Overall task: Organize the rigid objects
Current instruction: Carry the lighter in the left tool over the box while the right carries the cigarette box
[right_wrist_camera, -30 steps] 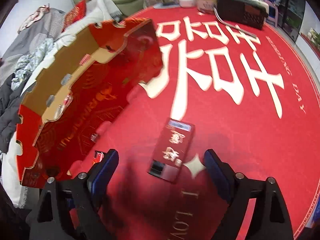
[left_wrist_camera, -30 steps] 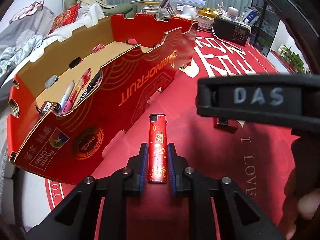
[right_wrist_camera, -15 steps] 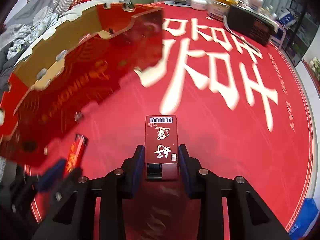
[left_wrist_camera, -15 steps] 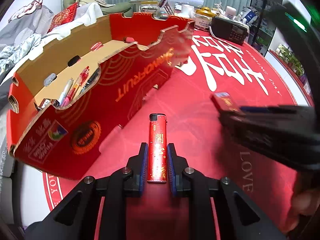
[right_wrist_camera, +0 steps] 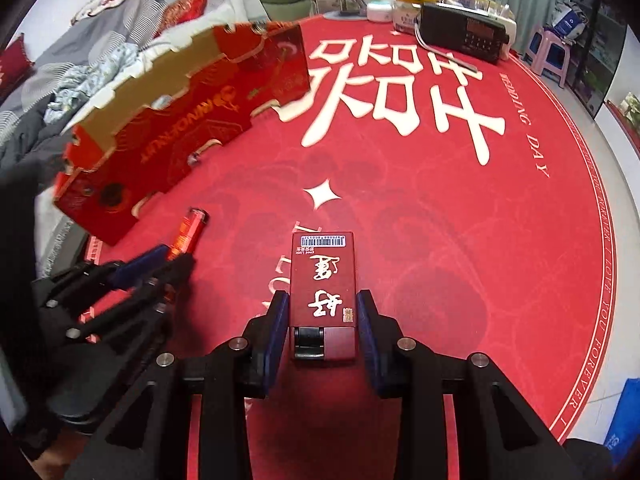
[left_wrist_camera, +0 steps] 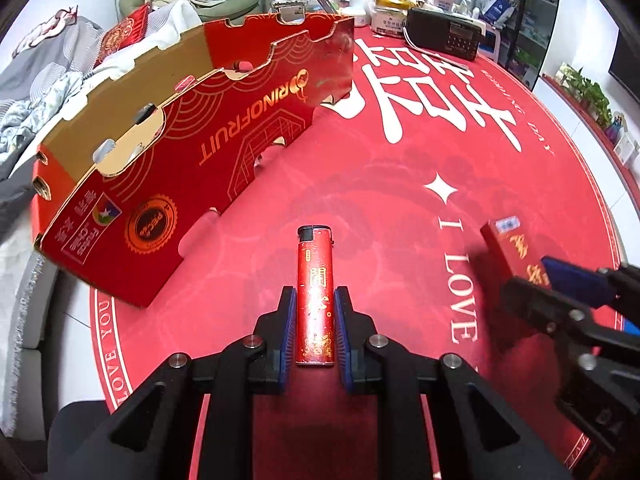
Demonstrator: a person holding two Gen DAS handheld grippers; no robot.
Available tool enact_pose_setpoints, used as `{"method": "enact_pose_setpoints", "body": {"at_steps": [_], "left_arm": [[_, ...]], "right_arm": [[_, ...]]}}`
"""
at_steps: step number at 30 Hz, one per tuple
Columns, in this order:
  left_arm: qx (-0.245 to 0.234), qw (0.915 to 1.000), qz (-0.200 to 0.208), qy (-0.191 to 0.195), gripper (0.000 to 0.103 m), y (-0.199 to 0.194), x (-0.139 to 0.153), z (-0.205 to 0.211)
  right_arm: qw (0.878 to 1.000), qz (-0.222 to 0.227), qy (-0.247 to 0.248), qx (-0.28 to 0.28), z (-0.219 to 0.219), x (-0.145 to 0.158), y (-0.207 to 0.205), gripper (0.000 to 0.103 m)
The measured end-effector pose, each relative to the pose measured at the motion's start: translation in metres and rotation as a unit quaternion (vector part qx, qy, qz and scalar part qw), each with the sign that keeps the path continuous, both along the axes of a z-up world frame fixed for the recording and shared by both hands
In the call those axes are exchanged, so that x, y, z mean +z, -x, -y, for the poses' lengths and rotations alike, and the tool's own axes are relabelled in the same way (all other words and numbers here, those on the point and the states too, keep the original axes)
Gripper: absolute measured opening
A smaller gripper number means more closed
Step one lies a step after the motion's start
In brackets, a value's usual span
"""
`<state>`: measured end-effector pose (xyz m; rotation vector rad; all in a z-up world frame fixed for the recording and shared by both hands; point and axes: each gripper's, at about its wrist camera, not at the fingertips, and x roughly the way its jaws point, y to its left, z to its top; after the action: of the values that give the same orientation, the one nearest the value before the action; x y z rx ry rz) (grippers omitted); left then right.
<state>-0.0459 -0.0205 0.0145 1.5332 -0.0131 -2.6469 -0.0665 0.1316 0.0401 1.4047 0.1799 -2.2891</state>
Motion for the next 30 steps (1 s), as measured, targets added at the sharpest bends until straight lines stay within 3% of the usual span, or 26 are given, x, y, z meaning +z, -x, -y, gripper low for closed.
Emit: {"method": "enact_pose_setpoints", "body": {"at_steps": [8,15,30], "left_arm": [[-0.007,0.9999,-0.003,0.013,0.02,-0.015,0.016,-0.009],[0.0,0.9994,-0.035,0.006,0.02,-0.021,0.055,-0.007],[0.077,0.9897,-0.121,0.007,0.02,0.021,0.16,0.072]], "right_arm": [[0.999,-0.028,0.034,0.011,-0.003,0.026,-0.018,0.036],[0.995,-0.068,0.064,0.019,-0.001,0.06,-0.027,0.036],[0.98,-0.158,0.1,0.071,0.077,0.151,0.009,0.036]]}}
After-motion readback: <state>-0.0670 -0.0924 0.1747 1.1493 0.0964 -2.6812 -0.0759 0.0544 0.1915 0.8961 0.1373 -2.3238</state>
